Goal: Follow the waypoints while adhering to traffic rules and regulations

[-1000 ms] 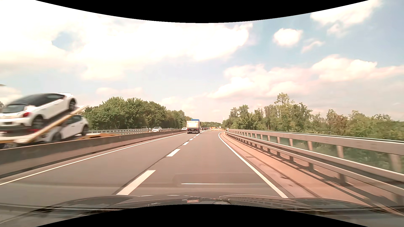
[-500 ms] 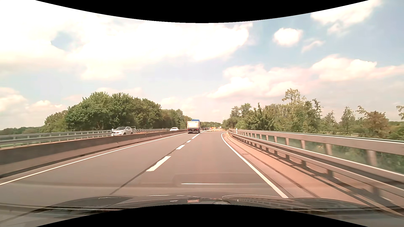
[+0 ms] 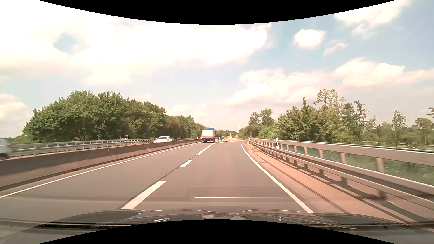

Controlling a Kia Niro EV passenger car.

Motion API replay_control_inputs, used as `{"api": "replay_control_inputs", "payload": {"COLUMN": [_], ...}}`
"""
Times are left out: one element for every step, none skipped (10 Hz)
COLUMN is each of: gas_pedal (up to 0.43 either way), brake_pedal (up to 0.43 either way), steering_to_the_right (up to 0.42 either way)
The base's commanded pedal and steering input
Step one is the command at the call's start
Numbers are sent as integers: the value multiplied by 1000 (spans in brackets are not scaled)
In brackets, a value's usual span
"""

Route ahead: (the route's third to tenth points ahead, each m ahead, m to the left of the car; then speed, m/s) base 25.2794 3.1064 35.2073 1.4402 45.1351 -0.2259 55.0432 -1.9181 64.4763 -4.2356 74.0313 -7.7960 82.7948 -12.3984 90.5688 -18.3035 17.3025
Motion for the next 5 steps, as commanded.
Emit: {"api": "replay_control_inputs", "payload": {"gas_pedal": [87,87,87,87,87], "brake_pedal": [0,0,0,0,0], "steering_to_the_right": [2,4,6,7,10]}}
